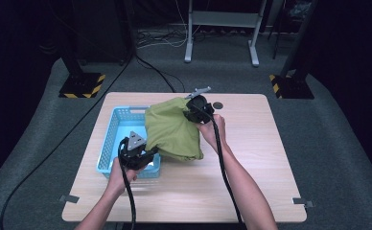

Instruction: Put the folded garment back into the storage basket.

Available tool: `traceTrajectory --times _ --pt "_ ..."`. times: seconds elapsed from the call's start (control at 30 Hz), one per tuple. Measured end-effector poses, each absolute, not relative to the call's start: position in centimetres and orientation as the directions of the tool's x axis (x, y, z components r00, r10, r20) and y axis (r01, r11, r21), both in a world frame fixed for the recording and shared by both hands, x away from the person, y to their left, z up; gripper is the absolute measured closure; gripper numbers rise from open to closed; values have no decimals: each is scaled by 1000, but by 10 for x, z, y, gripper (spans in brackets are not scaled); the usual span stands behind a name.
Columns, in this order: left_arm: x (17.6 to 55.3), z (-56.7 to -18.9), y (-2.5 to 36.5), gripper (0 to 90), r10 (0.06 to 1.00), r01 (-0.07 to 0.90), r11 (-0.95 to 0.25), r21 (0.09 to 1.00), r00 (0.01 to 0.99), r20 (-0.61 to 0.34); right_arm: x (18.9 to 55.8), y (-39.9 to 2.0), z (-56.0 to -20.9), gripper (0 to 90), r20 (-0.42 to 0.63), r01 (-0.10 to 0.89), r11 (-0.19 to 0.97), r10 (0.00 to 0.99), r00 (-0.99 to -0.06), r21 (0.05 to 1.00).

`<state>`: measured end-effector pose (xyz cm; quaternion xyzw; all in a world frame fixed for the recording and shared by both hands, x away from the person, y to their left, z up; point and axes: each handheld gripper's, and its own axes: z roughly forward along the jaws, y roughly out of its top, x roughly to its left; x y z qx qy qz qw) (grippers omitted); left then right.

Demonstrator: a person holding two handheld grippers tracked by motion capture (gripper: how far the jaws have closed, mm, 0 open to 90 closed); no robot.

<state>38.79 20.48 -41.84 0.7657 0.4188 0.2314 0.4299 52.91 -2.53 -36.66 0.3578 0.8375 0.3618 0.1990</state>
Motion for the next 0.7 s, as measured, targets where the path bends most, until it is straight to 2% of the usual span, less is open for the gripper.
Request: traceTrajectory --times 0.7 --pt "388 -419 227 685 867 457 -255 852 498 -8 534 1 -364 798 -72 440 500 717 -693 746"
